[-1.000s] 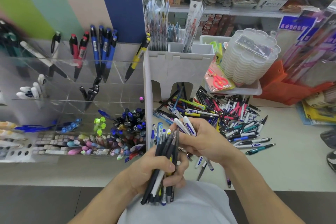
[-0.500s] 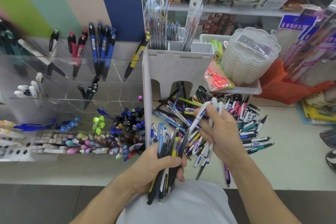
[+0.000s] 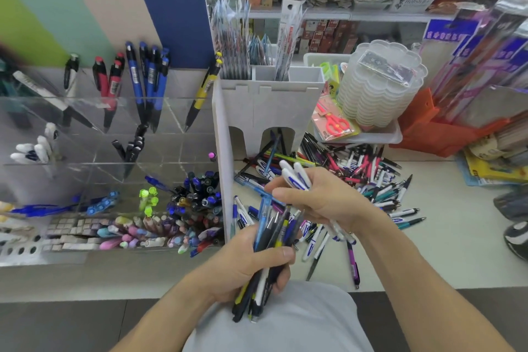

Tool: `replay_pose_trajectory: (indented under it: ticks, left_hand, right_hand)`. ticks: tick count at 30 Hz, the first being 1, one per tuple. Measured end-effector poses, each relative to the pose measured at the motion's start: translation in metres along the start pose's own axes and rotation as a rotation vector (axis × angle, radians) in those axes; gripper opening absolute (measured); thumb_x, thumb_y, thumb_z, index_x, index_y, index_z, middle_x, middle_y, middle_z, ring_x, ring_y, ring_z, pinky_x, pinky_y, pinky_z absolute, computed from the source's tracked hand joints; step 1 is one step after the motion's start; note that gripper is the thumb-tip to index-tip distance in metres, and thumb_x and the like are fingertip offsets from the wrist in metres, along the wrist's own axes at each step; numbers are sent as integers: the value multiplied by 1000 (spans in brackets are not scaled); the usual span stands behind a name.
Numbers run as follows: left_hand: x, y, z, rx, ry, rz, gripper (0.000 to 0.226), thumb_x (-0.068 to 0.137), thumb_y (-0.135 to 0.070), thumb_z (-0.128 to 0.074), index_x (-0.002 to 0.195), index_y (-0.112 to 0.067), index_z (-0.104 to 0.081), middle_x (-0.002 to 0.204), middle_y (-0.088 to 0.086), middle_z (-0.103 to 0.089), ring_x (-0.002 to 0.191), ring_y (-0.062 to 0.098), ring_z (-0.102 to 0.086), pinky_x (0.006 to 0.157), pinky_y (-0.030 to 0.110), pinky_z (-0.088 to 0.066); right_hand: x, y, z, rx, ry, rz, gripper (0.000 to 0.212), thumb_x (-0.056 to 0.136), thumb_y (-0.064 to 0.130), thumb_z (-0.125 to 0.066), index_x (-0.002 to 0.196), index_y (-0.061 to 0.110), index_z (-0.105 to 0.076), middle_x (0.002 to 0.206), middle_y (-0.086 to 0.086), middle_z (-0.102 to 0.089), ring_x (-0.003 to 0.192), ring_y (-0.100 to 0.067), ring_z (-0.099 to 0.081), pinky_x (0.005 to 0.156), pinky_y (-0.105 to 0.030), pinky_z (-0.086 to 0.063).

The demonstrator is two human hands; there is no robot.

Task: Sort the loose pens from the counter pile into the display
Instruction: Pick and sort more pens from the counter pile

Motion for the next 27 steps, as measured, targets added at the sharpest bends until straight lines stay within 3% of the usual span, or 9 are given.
replay_pose_trajectory:
  ticks: [4, 8, 12, 15, 18, 21, 24, 27]
  left_hand:
    - [-1, -1, 1, 48, 16, -1, 38, 86, -24, -74, 107, -8, -47, 76, 22, -54, 60, 27, -50, 54, 30, -47]
    - [-2, -1, 2, 33, 31, -24, 34, 86, -26, -76, 102, -10, -51, 88, 28, -49, 64, 29, -50, 53, 31, -47]
    - [-3, -2, 2, 40, 48, -36, 25, 86, -27, -75, 98, -12, -58, 87, 28, -50, 66, 29, -51, 53, 31, -48]
    - [-5, -3, 2, 77, 38, -31, 17, 90, -26, -70, 94, -12, -61, 80, 25, -54, 63, 28, -51, 53, 30, -47]
    - [-6, -2, 4, 122, -5, -20, 19, 92, -29, -67, 91, -11, -62, 70, 20, -57, 58, 27, -51, 52, 29, -44]
    - [-6, 1, 10, 134, -69, -26, 22, 92, -32, -67, 86, -11, -63, 62, 15, -55, 53, 24, -47, 54, 30, -39]
    - [-6, 4, 11, 61, -141, -33, 26, 88, -30, -71, 93, -6, -63, 57, 11, -50, 47, 20, -42, 49, 28, -37]
    - [0, 8, 8, -163, -292, -90, 63, 70, -38, -88, 114, 0, -63, 61, 12, -44, 45, 17, -36, 43, 26, -36]
  right_hand:
    - [11, 14, 9, -120, 149, -79, 29, 91, 24, -75, 106, -1, -71, 60, -12, -44, 43, -14, -31, 39, -20, -28]
    - [13, 20, 19, -143, 318, -59, 18, 93, 12, -70, 108, 2, -72, 56, -3, -53, 41, -12, -33, 40, -19, -28]
    - [20, 15, 18, -150, 337, -21, 5, 90, 13, -74, 94, 12, -72, 63, -7, -60, 41, -11, -38, 40, -22, -29]
    - [23, 10, 17, -161, 300, 30, 8, 91, 17, -75, 88, 12, -70, 69, -17, -54, 43, -13, -38, 41, -22, -31]
    - [23, 9, 25, -41, 117, 112, 15, 94, 23, -70, 88, 9, -73, 71, -16, -48, 46, -15, -34, 40, -22, -31]
    - [17, 12, 40, 192, -258, 247, 21, 96, 23, -63, 83, 11, -73, 57, -3, -49, 44, -11, -29, 37, -22, -24]
    - [1, 5, 50, 422, -629, 362, 22, 97, 26, -64, 76, 20, -70, 53, 4, -34, 41, -9, -26, 38, -20, -24]
    - [-20, -8, 29, 438, -730, 317, 21, 91, 33, -69, 78, 17, -65, 54, 0, -27, 41, -12, -23, 41, -20, -24]
Point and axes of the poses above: each hand's wrist, its own x-axis towards the middle knuckle, its own z-axis out of the back of the hand, y = z × x, the point moved 1 cm from there along x, towards the middle knuckle
